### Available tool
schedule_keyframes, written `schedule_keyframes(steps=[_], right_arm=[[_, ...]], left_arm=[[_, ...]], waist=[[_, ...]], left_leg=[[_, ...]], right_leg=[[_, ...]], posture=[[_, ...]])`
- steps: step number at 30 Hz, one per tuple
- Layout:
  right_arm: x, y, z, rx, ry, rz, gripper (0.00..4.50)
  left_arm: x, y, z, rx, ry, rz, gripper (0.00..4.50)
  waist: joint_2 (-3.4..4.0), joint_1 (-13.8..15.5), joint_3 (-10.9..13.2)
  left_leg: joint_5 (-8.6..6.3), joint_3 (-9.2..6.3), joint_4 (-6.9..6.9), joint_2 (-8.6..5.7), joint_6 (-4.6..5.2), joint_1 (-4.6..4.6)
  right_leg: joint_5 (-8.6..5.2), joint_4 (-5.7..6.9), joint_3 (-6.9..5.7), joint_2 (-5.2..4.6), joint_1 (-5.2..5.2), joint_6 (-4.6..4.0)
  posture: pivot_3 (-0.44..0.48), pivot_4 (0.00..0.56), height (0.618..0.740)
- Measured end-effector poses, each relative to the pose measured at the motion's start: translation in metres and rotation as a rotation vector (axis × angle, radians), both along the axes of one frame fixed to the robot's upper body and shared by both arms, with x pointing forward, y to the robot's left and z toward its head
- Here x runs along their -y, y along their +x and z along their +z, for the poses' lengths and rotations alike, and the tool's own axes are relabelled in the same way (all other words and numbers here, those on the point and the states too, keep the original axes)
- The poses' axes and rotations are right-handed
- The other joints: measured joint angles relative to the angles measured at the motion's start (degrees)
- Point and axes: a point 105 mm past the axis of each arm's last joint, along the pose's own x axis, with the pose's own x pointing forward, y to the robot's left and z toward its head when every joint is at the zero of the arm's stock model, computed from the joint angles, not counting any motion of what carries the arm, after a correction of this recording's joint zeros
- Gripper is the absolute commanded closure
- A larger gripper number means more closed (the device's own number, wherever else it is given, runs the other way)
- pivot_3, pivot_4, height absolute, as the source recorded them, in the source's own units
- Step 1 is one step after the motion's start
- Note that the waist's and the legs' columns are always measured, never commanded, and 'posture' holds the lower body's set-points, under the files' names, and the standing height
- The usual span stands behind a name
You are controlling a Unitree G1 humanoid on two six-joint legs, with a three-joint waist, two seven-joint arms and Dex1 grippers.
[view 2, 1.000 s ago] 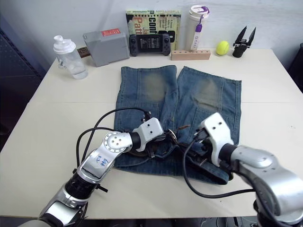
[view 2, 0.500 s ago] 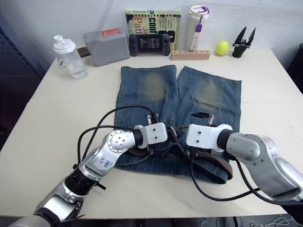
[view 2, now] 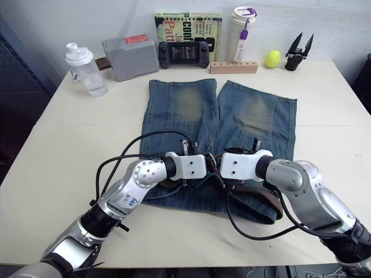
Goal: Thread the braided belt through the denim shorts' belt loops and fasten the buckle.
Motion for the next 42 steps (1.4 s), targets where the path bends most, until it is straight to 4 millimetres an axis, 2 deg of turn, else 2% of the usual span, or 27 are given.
schedule_keyframes(steps=[4, 7, 8, 11, 15, 19, 23, 25, 26, 27, 28, 30, 33, 34, 37, 42], right_arm=[[0.000, 0.001, -0.002, -0.011, 0.012, -0.012, 4.46], [0.000, 0.002, -0.002, -0.020, 0.016, -0.018, 4.50], [0.000, 0.002, -0.002, -0.022, 0.016, -0.019, 4.50], [0.000, 0.002, -0.003, -0.031, 0.020, -0.025, 4.50], [0.000, 0.001, -0.006, -0.034, 0.026, -0.026, 4.50], [0.002, -0.001, -0.008, -0.023, 0.032, -0.031, 4.50], [0.003, -0.001, -0.008, -0.012, 0.044, -0.031, 4.50], [0.003, -0.002, -0.009, -0.007, 0.049, -0.032, 4.50], [0.002, -0.002, -0.010, -0.006, 0.051, -0.030, 4.50], [0.002, -0.002, -0.010, -0.003, 0.053, -0.030, 4.50], [0.003, -0.003, -0.010, 0.000, 0.052, -0.034, 4.50], [0.005, -0.003, -0.010, 0.003, 0.053, -0.039, 4.50], [0.012, -0.004, -0.007, 0.025, 0.066, -0.059, 4.50], [0.017, -0.006, -0.004, 0.035, 0.078, -0.071, 4.50], [0.024, -0.007, 0.003, 0.060, 0.095, -0.084, 4.50], [0.062, -0.019, 0.042, 0.164, 0.160, -0.136, 4.50]], left_arm=[[0.000, 0.002, -0.001, -0.007, -0.006, 0.008, 4.50], [0.001, 0.002, -0.001, -0.026, -0.024, 0.007, 3.33], [0.002, 0.000, -0.002, -0.045, -0.034, -0.001, 3.11], [-0.001, -0.005, -0.005, -0.162, -0.108, -0.019, 1.84], [-0.021, -0.010, 0.015, -0.235, -0.211, -0.065, 1.84], [-0.055, -0.002, 0.037, -0.246, -0.303, -0.049, 1.84], [-0.077, 0.009, 0.046, -0.312, -0.411, -0.034, 1.84], [-0.090, 0.022, 0.047, -0.393, -0.507, 0.003, 2.37], [-0.096, 0.026, 0.045, -0.419, -0.533, 0.025, 2.61], [-0.105, 0.033, 0.041, -0.453, -0.568, 0.057, 3.07], [-0.115, 0.041, 0.031, -0.498, -0.586, 0.100, 3.66], [-0.121, 0.046, 0.011, -0.572, -0.588, 0.136, 4.33], [-0.123, 0.048, -0.022, -0.622, -0.433, 0.153, 4.44], [-0.122, 0.048, -0.026, -0.611, -0.400, 0.132, 4.44], [-0.122, 0.050, -0.024, -0.580, -0.332, 0.108, 4.44], [-0.122, 0.050, -0.026, -0.531, -0.278, 0.069, 4.44]], waist=[[0.00, -0.05, 0.00], [0.00, -0.01, 0.00], [0.00, -0.02, 0.00], [0.00, -0.07, 0.00], [0.00, -0.18, 0.00], [0.00, -0.10, 0.00], [0.00, 0.02, 0.00], [0.00, -0.06, 0.00], [0.00, -0.12, 0.00], [0.00, -0.18, 0.00], [0.00, -0.20, 0.00], [-0.01, -0.17, 0.01], [-0.02, 0.15, 0.01], [-0.03, 0.17, 0.01], [-0.07, 0.12, -0.02], [-0.04, 0.11, -0.05]], left_leg=[[0.00, 0.00, 0.00, 0.00, 0.00, 0.00], [0.00, 0.00, 0.01, 0.00, 0.00, 0.00], [0.00, 0.00, 0.01, 0.00, 0.00, 0.00], [0.00, 0.00, 0.01, 0.01, 0.00, 0.00], [0.00, -0.02, 0.00, 0.05, 0.00, 0.01], [0.00, -0.02, 0.03, 0.02, 0.00, 0.01], [0.00, -0.04, 0.04, -0.01, 0.00, -0.01], [0.00, -0.03, 0.04, 0.00, 0.00, 0.00], [0.00, -0.02, 0.04, 0.00, 0.00, 0.00], [0.00, 0.00, 0.02, 0.00, 0.00, 0.02], [0.00, 0.01, 0.00, 0.00, 0.00, 0.02], [0.00, 0.00, -0.01, 0.00, 0.00, 0.01], [0.00, -0.02, 0.01, -0.06, 0.00, 0.00], [0.00, 0.00, 0.01, -0.06, 0.00, -0.01], [0.00, 0.02, 0.02, -0.06, 0.00, 0.02], [0.00, 0.06, 0.00, -0.06, 0.00, 0.09]], right_leg=[[0.00, 0.03, 0.00, 0.00, 0.00, 0.00], [0.00, 0.03, 0.00, 0.00, 0.00, 0.00], [0.00, 0.03, 0.00, 0.00, -0.01, 0.00], [0.00, 0.07, -0.01, 0.00, -0.03, 0.00], [0.00, 0.11, -0.01, 0.00, -0.06, 0.00], [0.00, 0.11, -0.02, -0.02, -0.05, 0.00], [0.00, 0.11, -0.06, -0.02, -0.03, 0.00], [0.00, 0.13, -0.08, -0.01, -0.04, 0.00], [0.00, 0.13, -0.09, 0.00, -0.04, 0.00], [0.00, 0.13, -0.09, 0.00, -0.04, 0.00], [0.00, 0.13, -0.13, 0.00, -0.05, 0.00], [0.00, 0.12, -0.16, 0.00, -0.05, 0.00], [0.00, 0.12, -0.20, -0.02, -0.02, 0.00], [0.00, 0.11, -0.20, -0.02, -0.03, 0.00], [0.00, 0.11, -0.20, -0.02, 0.02, 0.00], [0.00, 0.13, -0.19, -0.04, 0.05, 0.01]], posture=[[0.000, 0.150, 0.731], [0.000, 0.150, 0.731], [0.000, 0.150, 0.731], [0.000, 0.150, 0.731], [0.000, 0.150, 0.731], [0.000, 0.150, 0.731], [0.000, 0.150, 0.731], [0.000, 0.150, 0.731], [0.000, 0.150, 0.731], [0.000, 0.150, 0.731], [0.000, 0.150, 0.731], [0.000, 0.150, 0.731], [0.000, 0.150, 0.731], [0.000, 0.150, 0.731], [0.000, 0.150, 0.731], [0.000, 0.150, 0.731]])
